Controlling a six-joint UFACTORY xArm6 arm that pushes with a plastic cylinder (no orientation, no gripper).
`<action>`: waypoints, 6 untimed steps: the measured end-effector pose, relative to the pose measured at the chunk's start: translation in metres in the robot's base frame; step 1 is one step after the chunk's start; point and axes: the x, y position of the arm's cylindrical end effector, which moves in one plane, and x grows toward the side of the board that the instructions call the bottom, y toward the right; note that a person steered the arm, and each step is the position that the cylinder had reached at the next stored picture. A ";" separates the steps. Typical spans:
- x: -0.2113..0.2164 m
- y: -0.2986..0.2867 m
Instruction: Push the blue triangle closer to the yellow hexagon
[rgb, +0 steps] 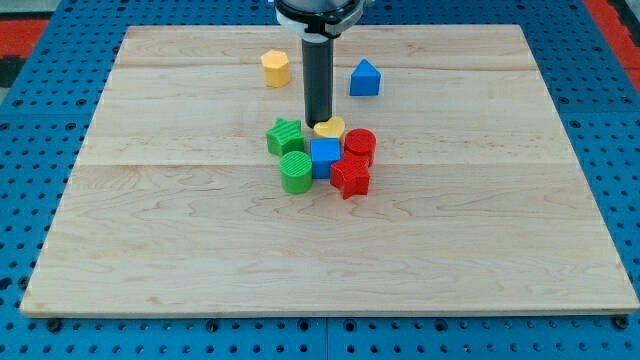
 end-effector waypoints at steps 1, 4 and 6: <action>-0.024 0.048; -0.079 0.121; -0.083 -0.022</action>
